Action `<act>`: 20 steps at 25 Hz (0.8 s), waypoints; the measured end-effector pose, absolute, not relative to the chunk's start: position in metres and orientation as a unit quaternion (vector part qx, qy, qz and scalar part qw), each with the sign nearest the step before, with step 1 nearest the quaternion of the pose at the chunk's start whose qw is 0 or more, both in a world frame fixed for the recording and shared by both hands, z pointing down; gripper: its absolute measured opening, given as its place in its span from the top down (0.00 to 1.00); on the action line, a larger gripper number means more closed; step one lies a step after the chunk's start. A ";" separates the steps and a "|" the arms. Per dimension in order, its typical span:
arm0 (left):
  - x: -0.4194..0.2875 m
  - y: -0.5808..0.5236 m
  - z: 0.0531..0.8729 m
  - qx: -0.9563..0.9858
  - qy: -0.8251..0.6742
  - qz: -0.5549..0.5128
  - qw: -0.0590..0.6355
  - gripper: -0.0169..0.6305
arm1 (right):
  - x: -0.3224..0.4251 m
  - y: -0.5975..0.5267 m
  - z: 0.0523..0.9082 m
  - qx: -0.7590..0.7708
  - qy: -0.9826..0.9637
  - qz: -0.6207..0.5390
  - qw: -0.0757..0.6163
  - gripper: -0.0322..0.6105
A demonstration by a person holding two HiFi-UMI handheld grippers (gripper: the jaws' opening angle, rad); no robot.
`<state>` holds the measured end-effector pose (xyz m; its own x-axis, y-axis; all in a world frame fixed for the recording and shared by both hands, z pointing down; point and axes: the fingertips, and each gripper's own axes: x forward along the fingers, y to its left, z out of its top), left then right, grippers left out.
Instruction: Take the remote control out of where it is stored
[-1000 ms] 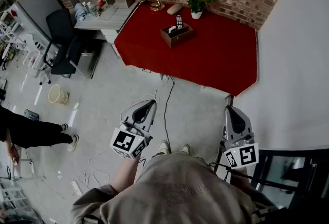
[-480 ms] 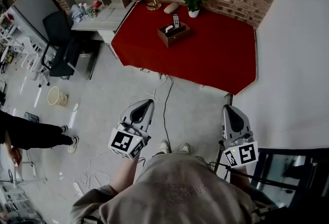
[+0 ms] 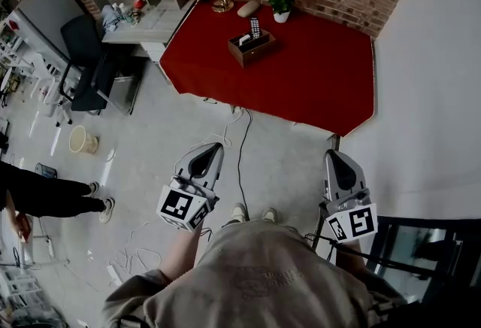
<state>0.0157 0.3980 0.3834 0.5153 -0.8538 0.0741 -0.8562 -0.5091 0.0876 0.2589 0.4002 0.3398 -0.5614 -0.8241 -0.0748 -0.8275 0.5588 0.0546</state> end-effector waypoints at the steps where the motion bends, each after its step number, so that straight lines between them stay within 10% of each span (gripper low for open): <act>1: 0.017 0.396 0.382 0.869 -0.492 0.011 0.056 0.96 | 0.260 0.399 0.339 -0.468 0.883 0.040 0.019 0.93; 20: 0.053 0.390 0.392 0.855 -0.515 0.026 0.061 0.96 | 0.305 0.380 0.359 -0.450 0.893 0.024 0.025 0.93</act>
